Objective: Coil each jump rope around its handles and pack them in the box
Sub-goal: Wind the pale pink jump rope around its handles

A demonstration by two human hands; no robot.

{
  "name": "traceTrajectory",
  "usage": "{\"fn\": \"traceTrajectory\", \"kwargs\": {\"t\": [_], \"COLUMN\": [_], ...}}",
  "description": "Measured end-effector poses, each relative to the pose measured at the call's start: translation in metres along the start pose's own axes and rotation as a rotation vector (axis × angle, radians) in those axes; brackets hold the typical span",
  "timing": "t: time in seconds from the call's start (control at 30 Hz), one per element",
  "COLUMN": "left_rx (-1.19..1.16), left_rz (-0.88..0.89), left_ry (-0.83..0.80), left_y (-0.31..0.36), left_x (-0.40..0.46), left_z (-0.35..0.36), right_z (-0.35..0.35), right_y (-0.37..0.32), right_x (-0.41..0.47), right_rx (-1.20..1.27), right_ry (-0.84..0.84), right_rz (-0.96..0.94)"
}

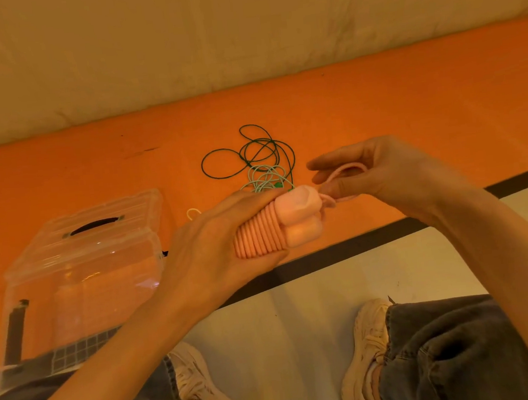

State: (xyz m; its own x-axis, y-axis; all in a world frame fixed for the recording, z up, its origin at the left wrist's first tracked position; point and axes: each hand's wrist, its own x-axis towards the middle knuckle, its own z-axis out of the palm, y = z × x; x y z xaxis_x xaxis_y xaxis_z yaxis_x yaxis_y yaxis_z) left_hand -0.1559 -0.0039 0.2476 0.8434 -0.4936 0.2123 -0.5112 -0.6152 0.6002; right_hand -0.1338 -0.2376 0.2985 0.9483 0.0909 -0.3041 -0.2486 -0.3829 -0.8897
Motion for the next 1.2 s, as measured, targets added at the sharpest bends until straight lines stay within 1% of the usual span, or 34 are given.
{"fn": "traceTrajectory", "kwargs": {"t": [0.1,0.13,0.2,0.27,0.33,0.43,0.53,0.63,0.73,0.83,0.9,0.97,1.03,1.07,1.13,1.2], "left_rx": [0.192,0.251,0.351,0.392,0.358,0.223,0.075,-0.149,-0.287,-0.397,-0.432,-0.503,-0.597,-0.635,-0.678,-0.680], "left_rz": [0.092,0.122,0.182,0.208,0.185,0.099,-0.006,-0.124,-0.200,-0.251,-0.281,-0.312,-0.352,-0.374,-0.398,-0.405], "left_ry": [0.023,0.033,0.064,0.090,0.086,0.056,0.053,0.032,0.033,0.040,0.035,0.051,0.065,0.057,0.014,-0.025], "left_y": [0.000,-0.001,0.000,0.000,0.001,0.002,-0.001,0.003,0.008,0.009,0.009,0.009,0.009,0.010,0.012,0.014], "left_x": [0.000,0.001,0.003,0.003,0.001,-0.004,-0.005,-0.003,0.002,0.002,0.000,-0.001,-0.002,-0.002,-0.003,-0.006], "left_z": [0.003,0.004,0.005,0.006,0.011,0.015,0.013,0.012,0.014,0.015,0.016,0.015,0.012,0.010,0.008,0.005], "right_z": [-0.001,-0.001,0.000,0.002,0.005,0.005,-0.004,-0.011,-0.009,0.001,0.007,0.009,0.010,0.011,0.014,0.016], "right_y": [0.004,0.004,0.003,0.001,-0.001,-0.004,-0.007,-0.004,0.000,0.002,0.003,0.005,0.008,0.010,0.013,0.015], "right_x": [0.001,0.001,0.000,-0.001,-0.001,-0.002,-0.004,-0.005,-0.002,0.005,0.009,0.012,0.014,0.015,0.015,0.015], "right_rx": [-0.172,-0.192,-0.140,-0.047,0.034,0.141,0.289,0.414,0.530,0.552,0.617,0.674,0.652,0.632,0.620,0.616], "right_ry": [0.049,0.072,0.142,0.247,0.337,0.437,0.529,0.567,0.528,0.470,0.360,0.226,0.100,0.034,-0.071,-0.129], "right_rz": [-0.003,-0.007,-0.046,-0.123,-0.198,-0.258,-0.240,-0.204,-0.131,-0.106,-0.082,0.046,0.186,0.225,0.241,0.204]}}
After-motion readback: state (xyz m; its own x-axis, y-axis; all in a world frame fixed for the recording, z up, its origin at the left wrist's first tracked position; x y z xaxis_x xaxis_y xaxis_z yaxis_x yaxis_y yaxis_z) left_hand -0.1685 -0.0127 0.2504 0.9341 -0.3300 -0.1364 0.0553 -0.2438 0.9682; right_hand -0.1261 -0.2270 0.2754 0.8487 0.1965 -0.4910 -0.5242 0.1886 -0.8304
